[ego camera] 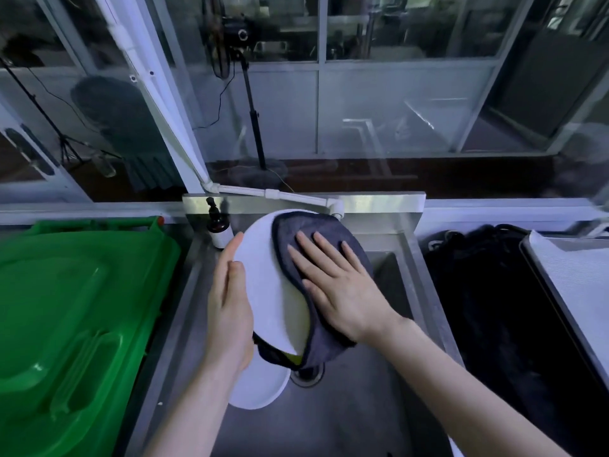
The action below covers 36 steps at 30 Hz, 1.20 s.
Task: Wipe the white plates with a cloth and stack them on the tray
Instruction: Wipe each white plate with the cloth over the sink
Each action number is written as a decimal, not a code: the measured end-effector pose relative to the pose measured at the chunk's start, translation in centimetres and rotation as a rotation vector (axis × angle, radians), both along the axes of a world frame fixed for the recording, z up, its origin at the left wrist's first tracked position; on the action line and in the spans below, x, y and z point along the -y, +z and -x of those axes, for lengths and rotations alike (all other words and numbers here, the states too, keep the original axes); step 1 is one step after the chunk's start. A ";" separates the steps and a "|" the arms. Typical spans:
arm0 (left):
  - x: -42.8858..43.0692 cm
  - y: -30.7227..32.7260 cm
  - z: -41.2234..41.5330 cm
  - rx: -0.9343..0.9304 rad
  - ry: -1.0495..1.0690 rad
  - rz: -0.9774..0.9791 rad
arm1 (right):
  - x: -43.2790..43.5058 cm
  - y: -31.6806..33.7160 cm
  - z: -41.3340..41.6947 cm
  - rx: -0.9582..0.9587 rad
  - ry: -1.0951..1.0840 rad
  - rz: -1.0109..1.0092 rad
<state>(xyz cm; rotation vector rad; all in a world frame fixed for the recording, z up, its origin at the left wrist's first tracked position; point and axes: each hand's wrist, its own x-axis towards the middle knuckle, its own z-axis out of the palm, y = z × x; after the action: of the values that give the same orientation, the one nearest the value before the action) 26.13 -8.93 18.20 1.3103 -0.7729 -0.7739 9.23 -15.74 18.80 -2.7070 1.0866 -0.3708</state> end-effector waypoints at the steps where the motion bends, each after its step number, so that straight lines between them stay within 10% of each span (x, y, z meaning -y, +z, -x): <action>1: 0.1 0.1 0.5 -0.005 -0.006 0.024 | -0.3 0.1 -1.0 0.023 0.018 0.001; 8: 0.3 -0.4 0.7 -0.214 0.034 0.033 | -2.7 -0.8 -0.7 0.042 0.235 -0.028; 14: -0.3 -0.8 -0.1 -0.122 0.017 -0.037 | -1.8 -3.0 2.6 0.109 -0.204 -0.050; 24: -0.8 -0.4 -0.4 0.208 -0.166 -0.043 | 4.8 -1.4 3.0 0.761 -0.380 -0.439; 30: 0.4 -0.1 -0.3 0.047 0.029 -0.030 | -0.2 -4.6 2.1 1.262 -0.531 -0.874; 36: 0.2 0.0 -1.4 0.180 -0.098 -0.029 | -0.7 -4.4 1.6 1.214 -0.627 -0.875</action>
<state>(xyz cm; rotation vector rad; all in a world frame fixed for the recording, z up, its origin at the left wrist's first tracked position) 27.56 -9.15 18.22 1.3895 -0.9784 -0.7542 7.62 -15.00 14.41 -0.9782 1.1732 -1.0877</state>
